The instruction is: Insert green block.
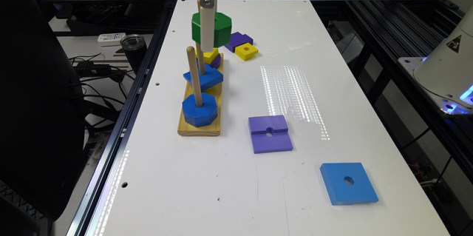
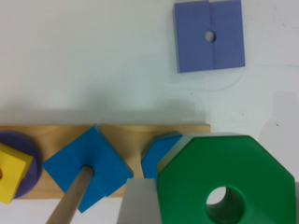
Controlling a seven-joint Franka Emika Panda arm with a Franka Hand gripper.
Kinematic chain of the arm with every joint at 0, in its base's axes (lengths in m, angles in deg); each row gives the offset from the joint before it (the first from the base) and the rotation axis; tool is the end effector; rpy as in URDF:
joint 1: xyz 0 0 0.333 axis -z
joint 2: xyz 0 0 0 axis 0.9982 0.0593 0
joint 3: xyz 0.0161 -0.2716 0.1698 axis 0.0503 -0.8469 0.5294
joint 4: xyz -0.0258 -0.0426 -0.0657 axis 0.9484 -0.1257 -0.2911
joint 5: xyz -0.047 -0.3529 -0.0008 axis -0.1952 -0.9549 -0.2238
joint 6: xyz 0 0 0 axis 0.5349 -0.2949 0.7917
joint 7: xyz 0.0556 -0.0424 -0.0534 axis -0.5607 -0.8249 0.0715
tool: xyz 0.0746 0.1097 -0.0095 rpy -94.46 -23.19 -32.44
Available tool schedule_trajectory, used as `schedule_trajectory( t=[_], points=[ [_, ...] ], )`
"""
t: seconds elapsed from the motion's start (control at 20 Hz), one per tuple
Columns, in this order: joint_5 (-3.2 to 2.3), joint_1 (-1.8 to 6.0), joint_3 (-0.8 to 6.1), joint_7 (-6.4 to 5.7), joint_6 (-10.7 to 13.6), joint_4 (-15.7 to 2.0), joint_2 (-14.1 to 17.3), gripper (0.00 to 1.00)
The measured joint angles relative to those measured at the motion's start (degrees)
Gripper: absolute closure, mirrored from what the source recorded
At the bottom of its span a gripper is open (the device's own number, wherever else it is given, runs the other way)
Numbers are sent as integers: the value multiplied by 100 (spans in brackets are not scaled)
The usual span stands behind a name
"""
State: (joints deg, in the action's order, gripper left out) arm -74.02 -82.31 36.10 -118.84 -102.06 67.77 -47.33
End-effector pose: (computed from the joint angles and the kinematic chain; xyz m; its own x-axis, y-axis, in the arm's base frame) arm 0.5579 0.1091 0.3768 0.7013 -0.7122 0.0315 -0.7080 -0.7010 -0.0857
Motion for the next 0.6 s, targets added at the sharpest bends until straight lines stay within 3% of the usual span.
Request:
schedule_trajectory(
  t=[0.2, 0.6],
  points=[
    [-33, -7, 31, -53, 3, -68, 61, 100],
    [-36, -7, 53, -68, 3, -87, 73, 100]
  ],
)
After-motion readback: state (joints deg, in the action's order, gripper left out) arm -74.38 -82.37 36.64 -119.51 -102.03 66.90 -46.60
